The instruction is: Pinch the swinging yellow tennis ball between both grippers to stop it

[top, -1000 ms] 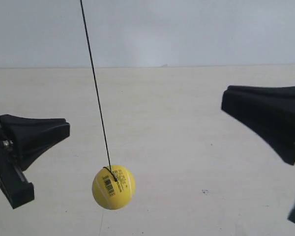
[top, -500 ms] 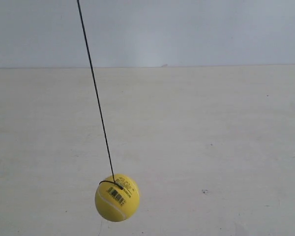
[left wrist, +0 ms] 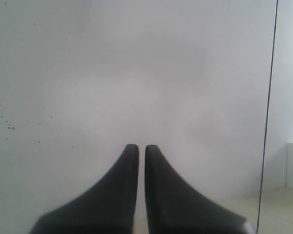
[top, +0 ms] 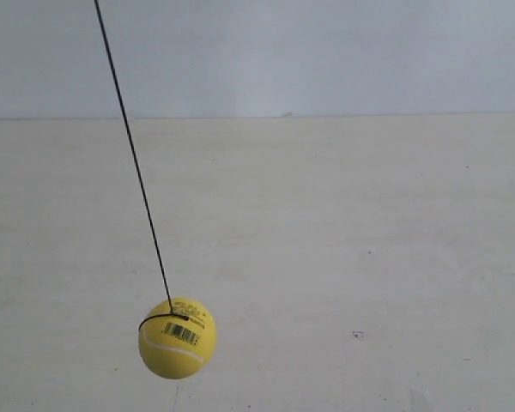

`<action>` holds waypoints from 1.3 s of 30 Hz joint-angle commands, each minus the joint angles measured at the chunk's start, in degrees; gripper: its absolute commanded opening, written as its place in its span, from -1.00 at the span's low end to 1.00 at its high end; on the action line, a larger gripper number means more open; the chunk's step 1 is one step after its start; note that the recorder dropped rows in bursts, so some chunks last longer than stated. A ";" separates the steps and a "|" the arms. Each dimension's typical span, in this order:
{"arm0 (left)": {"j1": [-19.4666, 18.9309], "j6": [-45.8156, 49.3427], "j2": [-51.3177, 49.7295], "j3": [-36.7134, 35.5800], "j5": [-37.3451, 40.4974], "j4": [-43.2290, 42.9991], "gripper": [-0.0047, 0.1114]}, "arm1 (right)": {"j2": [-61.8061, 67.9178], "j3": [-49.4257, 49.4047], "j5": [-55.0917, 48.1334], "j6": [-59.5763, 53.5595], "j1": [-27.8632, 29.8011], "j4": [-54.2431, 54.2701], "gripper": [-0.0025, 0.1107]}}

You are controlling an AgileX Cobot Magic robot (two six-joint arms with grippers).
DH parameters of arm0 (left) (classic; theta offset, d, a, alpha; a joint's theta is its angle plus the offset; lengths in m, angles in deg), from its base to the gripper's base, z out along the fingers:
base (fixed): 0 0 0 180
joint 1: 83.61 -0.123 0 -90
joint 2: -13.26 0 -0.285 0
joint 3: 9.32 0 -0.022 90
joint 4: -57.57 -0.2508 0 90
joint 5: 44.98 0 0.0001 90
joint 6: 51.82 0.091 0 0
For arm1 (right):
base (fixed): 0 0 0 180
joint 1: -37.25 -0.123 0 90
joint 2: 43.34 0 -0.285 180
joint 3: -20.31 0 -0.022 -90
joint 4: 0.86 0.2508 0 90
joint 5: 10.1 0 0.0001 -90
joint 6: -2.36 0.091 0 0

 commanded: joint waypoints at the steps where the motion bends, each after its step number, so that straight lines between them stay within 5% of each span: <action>1: 0.18 -0.77 0.93 -0.31 0.15 0.59 -0.84 | -0.26 0.11 -0.29 -0.10 -0.01 0.05 -0.96; 31: 0.18 -0.42 0.88 -0.31 0.65 0.85 -0.84 | -0.26 0.11 0.44 2.29 -0.01 0.21 -0.96; 36: 0.04 2.19 0.88 -0.31 4.60 5.08 -0.84 | -0.26 0.11 0.44 2.29 -0.01 0.21 -0.96; 39: -2.81 10.68 2.18 -0.31 12.68 18.92 -0.84 | -0.26 0.11 0.44 2.29 -0.01 0.21 -0.96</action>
